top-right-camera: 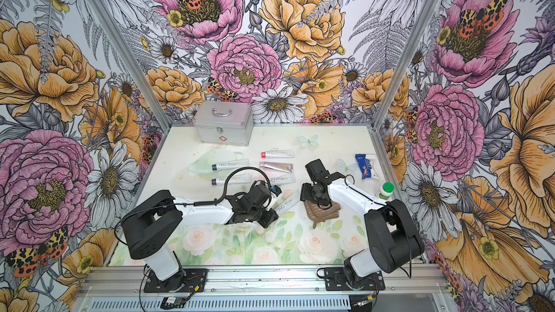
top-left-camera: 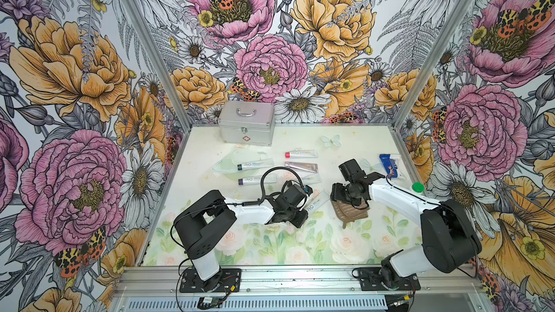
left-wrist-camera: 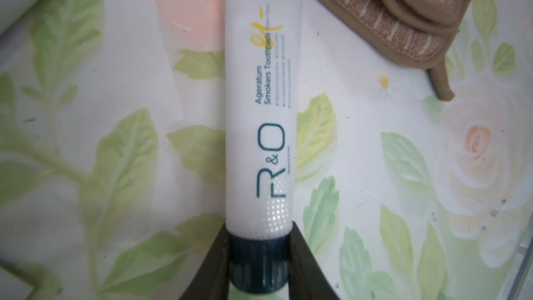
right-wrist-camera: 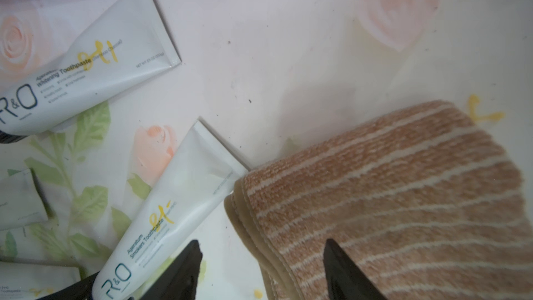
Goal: Wipe the surface of the toothpaste tube
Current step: Move the toothpaste to the center of the board, then wipe the dirt from the toothpaste tube.
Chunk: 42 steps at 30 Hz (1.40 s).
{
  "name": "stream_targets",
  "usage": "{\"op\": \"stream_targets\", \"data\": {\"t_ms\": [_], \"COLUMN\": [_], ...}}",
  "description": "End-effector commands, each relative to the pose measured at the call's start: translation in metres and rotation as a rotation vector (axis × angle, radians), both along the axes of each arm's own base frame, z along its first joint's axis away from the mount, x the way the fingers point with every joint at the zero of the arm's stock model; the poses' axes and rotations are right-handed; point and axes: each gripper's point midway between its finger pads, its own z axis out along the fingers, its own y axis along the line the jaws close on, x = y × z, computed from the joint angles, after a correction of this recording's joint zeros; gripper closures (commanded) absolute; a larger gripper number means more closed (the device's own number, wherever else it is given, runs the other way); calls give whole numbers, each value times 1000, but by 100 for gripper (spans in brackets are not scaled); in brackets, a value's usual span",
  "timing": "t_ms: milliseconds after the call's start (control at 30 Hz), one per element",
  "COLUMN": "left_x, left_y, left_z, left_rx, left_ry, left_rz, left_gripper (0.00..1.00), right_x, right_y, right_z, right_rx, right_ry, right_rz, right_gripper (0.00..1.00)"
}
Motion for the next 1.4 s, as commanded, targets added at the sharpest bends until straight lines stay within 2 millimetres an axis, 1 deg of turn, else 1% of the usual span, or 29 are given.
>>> {"op": "stream_targets", "data": {"t_ms": [0,133,200,400,467,533,600,667,733,833,900,967,1100,1300,1367], "left_x": [0,0,-1,-1,0,0,-1,0,-1,-2,-2,-2,-3,-5,-5], "left_y": [-1,0,0,0,1,1,0,-1,-5,-12,-16,-20,-27,-31,-31], "left_z": [8,9,8,8,8,8,8,9,10,13,13,15,15,9,7], "left_rx": [-28,-30,-32,-34,-33,-34,-36,-42,-43,-30,-31,-35,-31,6,22], "left_ry": [-22,-24,-23,-24,-24,-24,-22,-23,-26,-37,-41,-43,-49,-67,-73], "left_rz": [-6,-3,-3,-1,1,1,-2,-7,-21,-51,-66,-76,-96,-115,-121], "left_gripper": [70,70,70,69,69,70,70,70,70,70,70,69,70,70,70], "right_x": [18,23,24,24,23,20,19,20,23,26,27,25,16,7,5], "right_y": [3,3,2,-3,-6,-8,-10,-10,-9,-6,-3,3,18,42,47], "right_z": [0,-11,-17,-27,-28,-27,-23,-16,0,24,34,39,37,31,27], "right_rx": [-5,-21,-32,-84,-93,-101,-103,-92,-72,-36,3,43,117,197,214], "right_ry": [-48,-38,-26,-17,-16,-23,-35,-58,-104,-168,-186,-184,-153,-107,-85], "right_rz": [-40,-63,-69,-63,-62,-61,-52,-33,-1,57,93,131,191,254,255], "right_gripper": [32,34,36,50,61,73,82,89,94,96,96,97,97,97,97]}}
